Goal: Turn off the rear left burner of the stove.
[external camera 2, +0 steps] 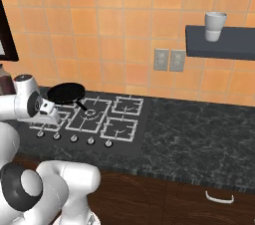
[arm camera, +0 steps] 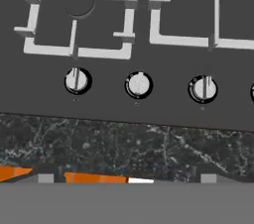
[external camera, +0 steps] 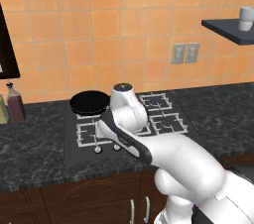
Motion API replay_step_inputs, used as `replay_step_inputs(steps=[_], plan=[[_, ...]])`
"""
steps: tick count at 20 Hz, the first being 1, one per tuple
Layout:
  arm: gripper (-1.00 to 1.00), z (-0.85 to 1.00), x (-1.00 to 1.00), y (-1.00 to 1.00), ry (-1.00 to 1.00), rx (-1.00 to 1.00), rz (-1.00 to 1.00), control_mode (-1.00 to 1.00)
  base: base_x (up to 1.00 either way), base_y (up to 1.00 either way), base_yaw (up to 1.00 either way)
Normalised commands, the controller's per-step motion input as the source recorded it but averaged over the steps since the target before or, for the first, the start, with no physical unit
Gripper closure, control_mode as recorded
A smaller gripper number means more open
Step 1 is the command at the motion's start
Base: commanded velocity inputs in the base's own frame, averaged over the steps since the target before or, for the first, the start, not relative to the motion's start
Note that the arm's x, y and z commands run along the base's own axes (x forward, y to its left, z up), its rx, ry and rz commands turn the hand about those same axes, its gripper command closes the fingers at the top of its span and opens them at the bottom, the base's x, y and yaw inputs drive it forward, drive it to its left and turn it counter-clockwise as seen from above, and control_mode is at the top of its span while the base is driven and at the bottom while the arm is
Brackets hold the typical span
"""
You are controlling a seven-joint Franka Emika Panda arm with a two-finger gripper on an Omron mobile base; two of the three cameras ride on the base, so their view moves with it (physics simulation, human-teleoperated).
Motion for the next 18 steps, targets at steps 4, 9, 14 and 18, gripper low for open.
replay_step_inputs(steps=[4,9,14,18], plan=[[-1.00,-0.57,0.41,0.42,0.00,-0.09,0.00,-1.00,0.00,0.00,0.00],[-1.00,-0.38,0.36,0.03,0.00,-0.05,0.00,-1.00,0.00,0.00,0.00],[-1.00,-0.33,0.16,-0.26,0.00,0.07,0.00,-1.00,0.00,0.00,0.00],[-1.00,-0.26,0.02,-0.04,-0.02,0.06,0.00,-1.00,0.00,0.00,0.00]])
